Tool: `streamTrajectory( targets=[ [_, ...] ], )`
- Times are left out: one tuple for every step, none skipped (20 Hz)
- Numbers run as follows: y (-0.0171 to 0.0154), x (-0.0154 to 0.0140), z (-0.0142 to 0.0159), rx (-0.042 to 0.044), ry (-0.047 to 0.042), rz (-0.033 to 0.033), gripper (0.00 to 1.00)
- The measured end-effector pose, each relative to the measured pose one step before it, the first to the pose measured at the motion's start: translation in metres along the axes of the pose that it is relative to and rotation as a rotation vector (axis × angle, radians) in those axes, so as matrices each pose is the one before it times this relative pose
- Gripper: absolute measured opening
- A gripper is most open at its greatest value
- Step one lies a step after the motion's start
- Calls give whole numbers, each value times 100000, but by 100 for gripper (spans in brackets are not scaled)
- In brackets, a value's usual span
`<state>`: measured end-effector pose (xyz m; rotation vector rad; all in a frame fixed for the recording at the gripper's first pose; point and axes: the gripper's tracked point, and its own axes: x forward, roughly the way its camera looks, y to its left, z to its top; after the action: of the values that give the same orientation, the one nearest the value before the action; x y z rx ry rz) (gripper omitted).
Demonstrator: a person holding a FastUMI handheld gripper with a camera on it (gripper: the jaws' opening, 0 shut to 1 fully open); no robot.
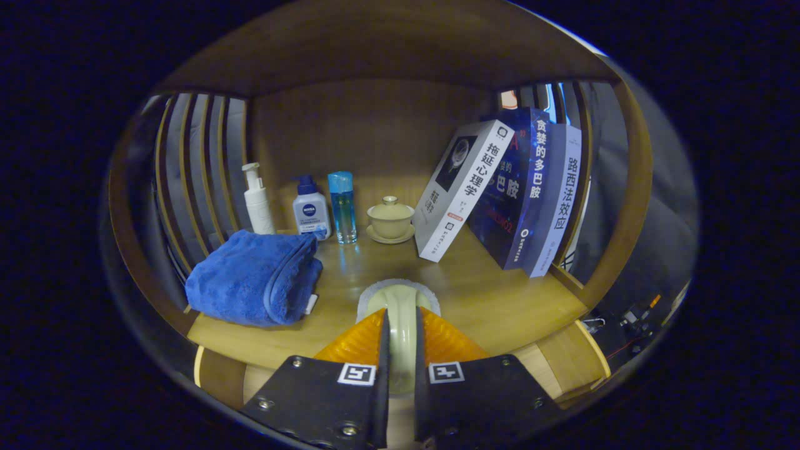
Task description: Pull open the drawer, take out the items inside it, and place them on the countertop above the cabinet.
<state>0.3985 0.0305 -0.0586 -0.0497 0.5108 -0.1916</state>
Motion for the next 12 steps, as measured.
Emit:
streamTrajectory(
  targets=[
    [-190,326,216,618,-135,-24,17],
    [-97,335,-81,556,372,127,17],
    [-85,322,68,375,582,280,17],
    [-25,252,19,294,454,434,17],
    [23,193,68,186,-41,380,17],
    [39,230,63,193,-236,386,17],
    [100,160,182,103,-519,592,17],
    [23,129,128,-55,-787,359,17],
    [-32,112,138,-110,-917,-23,17],
    [-26,139,-1,-267,-419,159,17],
    [80,123,-111,-466,-30,-81,23],
    [-28,52,-214,-720,168,113,23]
  ],
)
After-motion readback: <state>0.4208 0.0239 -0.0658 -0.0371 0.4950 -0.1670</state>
